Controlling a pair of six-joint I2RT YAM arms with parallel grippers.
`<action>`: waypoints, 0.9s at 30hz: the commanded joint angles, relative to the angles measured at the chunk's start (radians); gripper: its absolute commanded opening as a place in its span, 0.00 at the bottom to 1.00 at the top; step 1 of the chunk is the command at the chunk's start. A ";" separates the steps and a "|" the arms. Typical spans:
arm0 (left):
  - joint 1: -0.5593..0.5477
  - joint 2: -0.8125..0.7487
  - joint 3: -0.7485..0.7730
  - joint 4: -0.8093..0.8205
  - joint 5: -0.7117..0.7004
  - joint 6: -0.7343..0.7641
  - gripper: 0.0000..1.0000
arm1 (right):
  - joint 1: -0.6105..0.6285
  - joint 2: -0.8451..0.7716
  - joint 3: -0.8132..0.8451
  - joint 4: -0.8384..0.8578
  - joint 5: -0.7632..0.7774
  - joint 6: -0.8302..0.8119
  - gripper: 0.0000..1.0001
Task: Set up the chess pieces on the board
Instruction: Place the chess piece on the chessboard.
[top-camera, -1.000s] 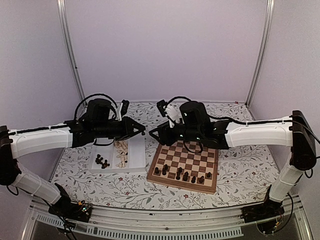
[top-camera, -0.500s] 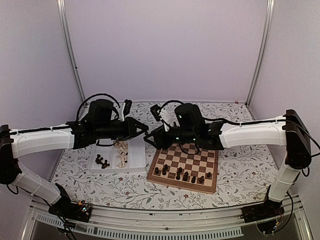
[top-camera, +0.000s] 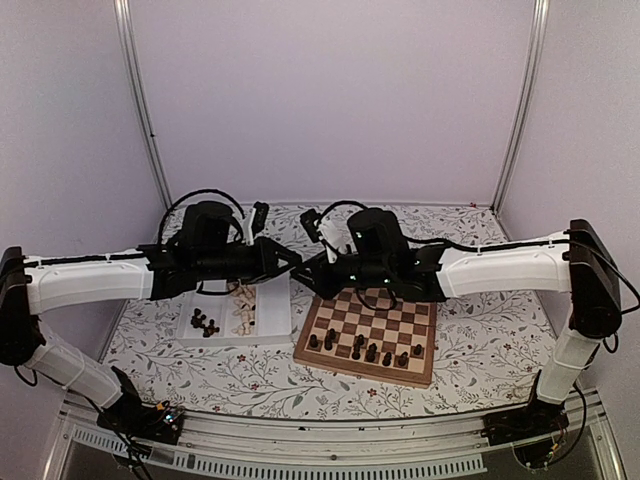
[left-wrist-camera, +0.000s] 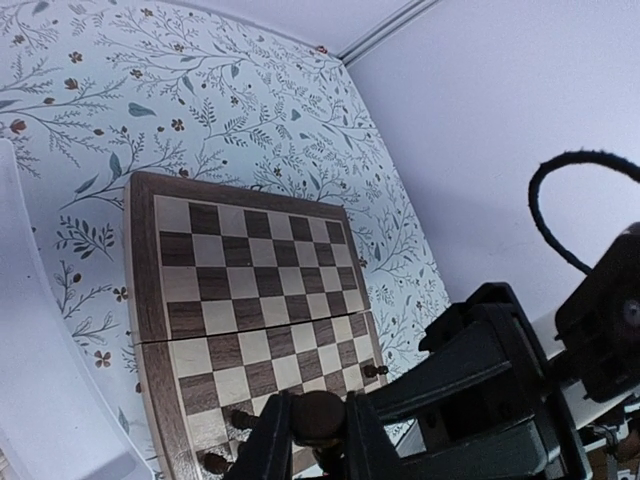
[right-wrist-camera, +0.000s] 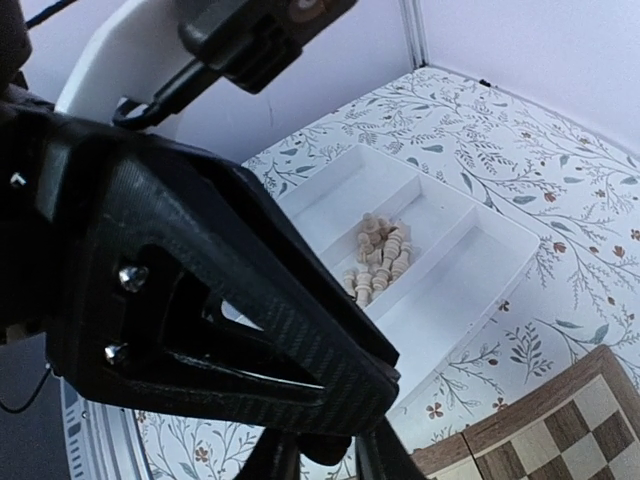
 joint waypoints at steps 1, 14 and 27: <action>-0.025 0.013 0.011 0.012 0.011 -0.003 0.19 | 0.005 0.007 0.020 0.033 0.030 0.010 0.11; -0.107 -0.195 0.034 -0.395 -0.106 0.947 0.43 | -0.022 -0.108 -0.117 -0.222 -0.291 -0.143 0.06; -0.517 -0.273 -0.082 -0.323 -0.516 1.527 0.42 | -0.023 -0.201 -0.200 -0.308 -0.600 -0.157 0.07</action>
